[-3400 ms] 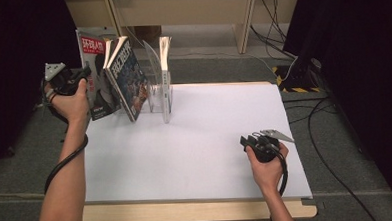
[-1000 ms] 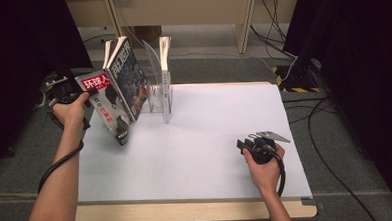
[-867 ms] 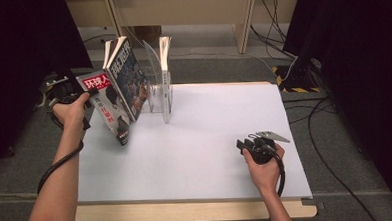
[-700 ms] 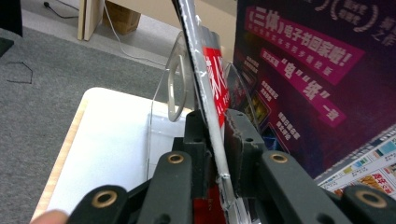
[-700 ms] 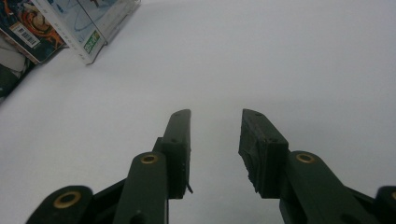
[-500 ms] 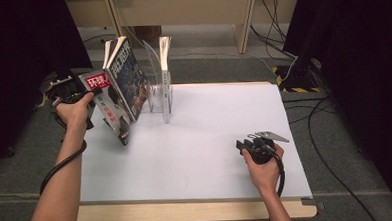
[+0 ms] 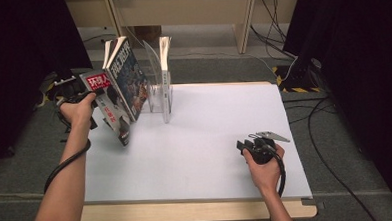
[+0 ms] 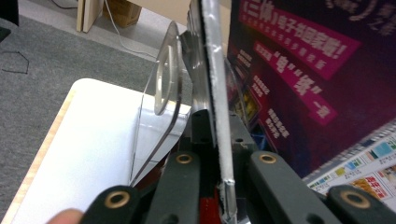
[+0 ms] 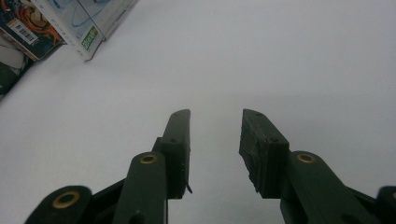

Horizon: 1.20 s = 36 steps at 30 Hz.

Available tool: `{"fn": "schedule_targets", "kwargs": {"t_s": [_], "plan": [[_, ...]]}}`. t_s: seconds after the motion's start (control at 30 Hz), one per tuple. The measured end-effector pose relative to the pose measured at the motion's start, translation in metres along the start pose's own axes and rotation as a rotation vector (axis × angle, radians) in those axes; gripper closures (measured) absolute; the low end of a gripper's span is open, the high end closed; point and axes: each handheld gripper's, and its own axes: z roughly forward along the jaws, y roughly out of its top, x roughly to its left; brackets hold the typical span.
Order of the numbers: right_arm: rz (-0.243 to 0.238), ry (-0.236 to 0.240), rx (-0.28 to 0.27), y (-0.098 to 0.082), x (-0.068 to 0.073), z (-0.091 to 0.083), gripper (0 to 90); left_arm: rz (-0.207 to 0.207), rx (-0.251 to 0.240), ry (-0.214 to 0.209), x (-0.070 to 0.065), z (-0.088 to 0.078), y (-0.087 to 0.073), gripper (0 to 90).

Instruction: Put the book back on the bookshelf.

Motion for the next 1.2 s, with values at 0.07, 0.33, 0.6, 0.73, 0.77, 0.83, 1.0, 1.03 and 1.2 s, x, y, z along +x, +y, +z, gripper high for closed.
{"fn": "schedule_targets", "kwargs": {"t_s": [0.07, 0.33, 0.6, 0.73, 0.77, 0.83, 1.0, 1.03, 1.2], "plan": [[-0.002, 0.0, 0.0, 0.0, 0.0, 0.0, 63.5, 0.004, -0.006, -0.007, -0.002, -0.001, 0.0, 86.0], [-0.001, 0.001, 0.0, 0.0, 0.0, 0.0, 63.6, 0.115, -0.096, -0.046, -0.021, -0.018, 0.01, 86.3], [-0.003, 0.0, -0.001, 0.0, 0.001, -0.001, 63.8, 0.172, -0.192, -0.066, -0.03, -0.031, 0.025, 86.3], [-0.007, 0.001, -0.006, 0.0, 0.001, 0.0, 63.8, 0.207, -0.233, -0.07, -0.031, -0.034, 0.032, 86.3], [-0.008, 0.001, -0.005, 0.0, 0.001, 0.0, 63.8, 0.215, -0.242, -0.071, -0.032, -0.034, 0.034, 86.3], [-0.007, 0.001, -0.005, 0.0, 0.001, 0.0, 63.8, 0.223, -0.247, -0.074, -0.032, -0.034, 0.036, 86.3], [-0.004, -0.002, -0.006, 0.0, 0.0, 0.0, 63.9, 0.247, -0.278, -0.09, -0.033, -0.031, 0.045, 86.3], [-0.004, -0.002, -0.006, 0.0, 0.0, 0.0, 63.9, 0.247, -0.279, -0.098, -0.034, -0.03, 0.046, 86.3], [-0.005, -0.002, -0.007, 0.0, -0.002, 0.0, 63.9, 0.28, -0.289, -0.1, -0.038, -0.024, 0.049, 86.3]]}}
